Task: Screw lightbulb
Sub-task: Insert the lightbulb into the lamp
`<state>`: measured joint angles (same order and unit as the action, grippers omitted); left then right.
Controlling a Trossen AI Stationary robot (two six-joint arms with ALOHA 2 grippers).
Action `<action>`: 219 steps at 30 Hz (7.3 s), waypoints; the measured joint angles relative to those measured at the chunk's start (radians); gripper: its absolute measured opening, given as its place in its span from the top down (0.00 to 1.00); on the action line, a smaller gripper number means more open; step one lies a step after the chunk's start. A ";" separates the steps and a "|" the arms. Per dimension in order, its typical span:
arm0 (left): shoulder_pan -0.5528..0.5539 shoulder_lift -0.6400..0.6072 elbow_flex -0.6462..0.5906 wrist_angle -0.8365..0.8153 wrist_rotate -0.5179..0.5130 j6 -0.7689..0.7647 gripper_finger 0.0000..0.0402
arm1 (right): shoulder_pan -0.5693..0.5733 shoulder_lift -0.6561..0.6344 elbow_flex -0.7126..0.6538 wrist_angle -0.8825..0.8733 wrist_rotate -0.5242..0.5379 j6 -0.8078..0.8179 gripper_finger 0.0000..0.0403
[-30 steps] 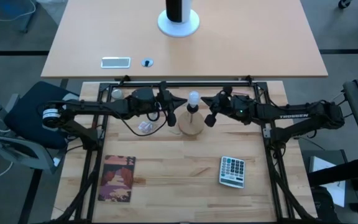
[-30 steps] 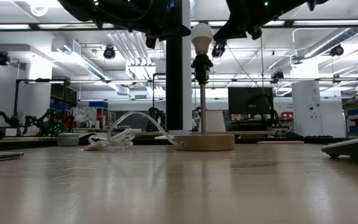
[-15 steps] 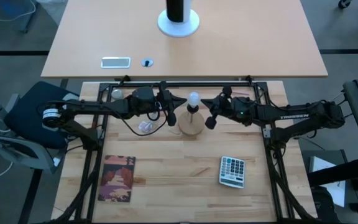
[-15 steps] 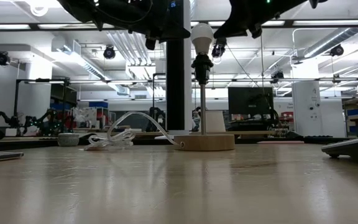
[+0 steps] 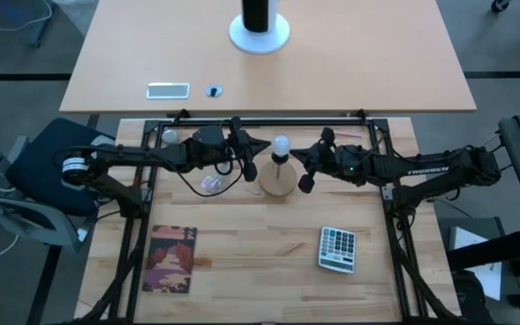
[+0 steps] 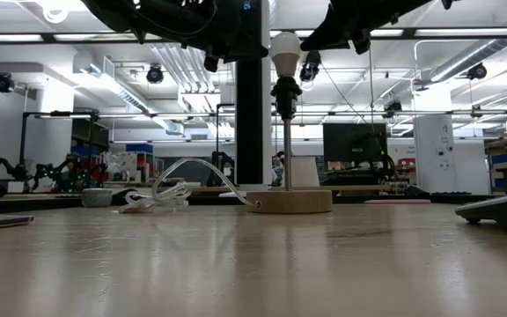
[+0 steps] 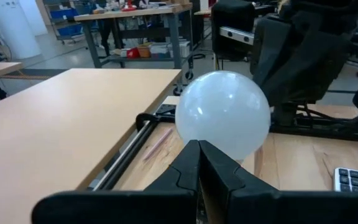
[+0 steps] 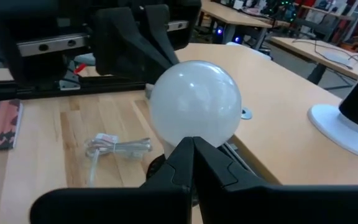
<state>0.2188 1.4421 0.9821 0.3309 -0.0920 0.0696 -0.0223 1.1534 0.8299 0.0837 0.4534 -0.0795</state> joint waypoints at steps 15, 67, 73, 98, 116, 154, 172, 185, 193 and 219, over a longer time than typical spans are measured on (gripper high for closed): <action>-0.002 -0.013 -0.001 -0.006 0.002 0.000 1.00 | 0.005 -0.021 0.000 -0.025 0.017 0.002 1.00; -0.021 -0.015 -0.001 -0.027 0.056 -0.027 1.00 | -0.010 -0.011 0.000 -0.046 0.142 -0.058 1.00; -0.021 -0.012 -0.001 -0.027 0.011 -0.022 1.00 | -0.056 0.010 0.000 -0.024 0.069 -0.072 1.00; -0.011 -0.012 -0.001 -0.030 -0.010 -0.008 1.00 | 0.014 0.008 0.001 0.000 0.030 -0.050 1.00; -0.024 -0.026 -0.001 -0.036 0.078 -0.034 1.00 | -0.015 -0.013 0.001 -0.037 0.088 -0.052 1.00; -0.006 -0.018 -0.001 0.008 -0.031 -0.018 1.00 | 0.016 -0.010 0.000 -0.005 0.014 -0.037 1.00; -0.028 -0.048 0.000 -0.064 0.004 -0.006 1.00 | -0.051 -0.014 0.000 -0.042 0.041 -0.052 1.00; -0.027 -0.001 0.000 -0.005 -0.014 0.001 1.00 | -0.047 -0.013 0.000 -0.022 -0.036 -0.047 1.00; -0.024 0.007 0.000 0.001 -0.034 0.001 1.00 | -0.022 -0.013 0.000 -0.026 -0.042 -0.033 1.00; -0.034 -0.022 -0.001 -0.038 0.031 -0.031 1.00 | -0.052 -0.018 0.000 -0.049 0.026 -0.042 1.00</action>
<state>0.1843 1.4199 0.9810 0.2928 -0.0605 0.0391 -0.0739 1.1358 0.8303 0.0349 0.4794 -0.1217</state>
